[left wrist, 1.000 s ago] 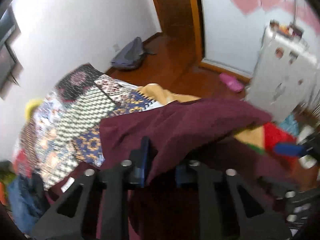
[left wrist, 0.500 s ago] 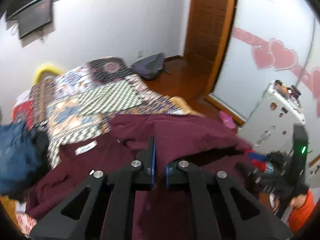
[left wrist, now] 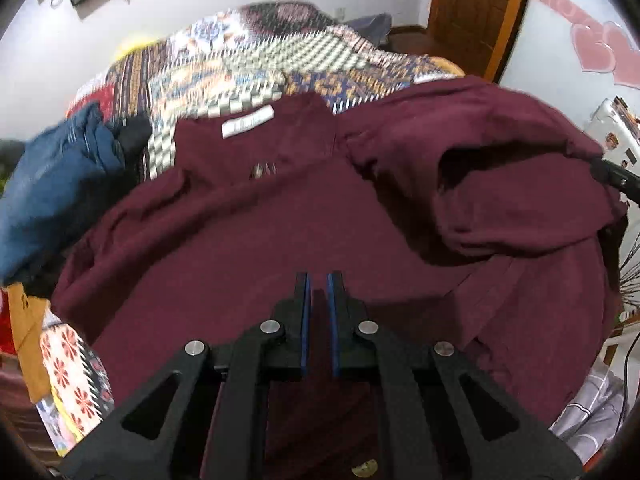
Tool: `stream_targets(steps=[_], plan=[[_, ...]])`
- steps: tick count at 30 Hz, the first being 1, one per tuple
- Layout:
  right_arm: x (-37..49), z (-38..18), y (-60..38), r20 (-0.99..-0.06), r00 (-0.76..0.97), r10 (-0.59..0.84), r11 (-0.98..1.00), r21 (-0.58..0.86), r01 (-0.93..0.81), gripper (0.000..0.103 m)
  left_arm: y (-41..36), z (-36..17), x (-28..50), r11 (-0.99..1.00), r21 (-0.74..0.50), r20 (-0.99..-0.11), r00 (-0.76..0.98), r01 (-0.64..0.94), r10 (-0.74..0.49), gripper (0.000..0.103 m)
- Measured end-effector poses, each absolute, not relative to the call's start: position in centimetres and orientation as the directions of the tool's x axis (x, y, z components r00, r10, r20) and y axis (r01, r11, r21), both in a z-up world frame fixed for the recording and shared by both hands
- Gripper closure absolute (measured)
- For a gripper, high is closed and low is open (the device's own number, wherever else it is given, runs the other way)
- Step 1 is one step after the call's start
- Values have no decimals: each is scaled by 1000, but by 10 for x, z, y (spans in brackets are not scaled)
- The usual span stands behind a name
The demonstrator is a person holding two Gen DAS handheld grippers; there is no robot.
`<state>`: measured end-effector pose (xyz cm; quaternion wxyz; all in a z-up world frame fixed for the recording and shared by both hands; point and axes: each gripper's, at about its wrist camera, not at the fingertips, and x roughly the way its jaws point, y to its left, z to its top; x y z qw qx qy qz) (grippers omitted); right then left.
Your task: Fold large clothes
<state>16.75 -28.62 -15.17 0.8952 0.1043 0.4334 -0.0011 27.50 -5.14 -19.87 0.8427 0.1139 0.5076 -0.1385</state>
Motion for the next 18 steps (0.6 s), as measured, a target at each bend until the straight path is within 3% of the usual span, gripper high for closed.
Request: stream_targets(steps=[2, 4, 10, 18], plan=[[166, -151, -287, -774, 627, 89, 976, 193, 100, 48, -59, -184, 272, 923, 53, -868, 474, 381, -146, 81], [165, -150, -289, -771, 630, 89, 974, 201, 108, 48, -73, -168, 271, 907, 71, -837, 520, 415, -172, 51], [165, -149, -290, -771, 631, 90, 974, 201, 107, 48, -139, -148, 275, 818, 216, -757, 621, 533, -204, 23], [164, -160, -296, -783, 615, 93, 971, 208, 118, 48, -204, -193, 295, 714, 337, -795, 591, 613, -133, 22]])
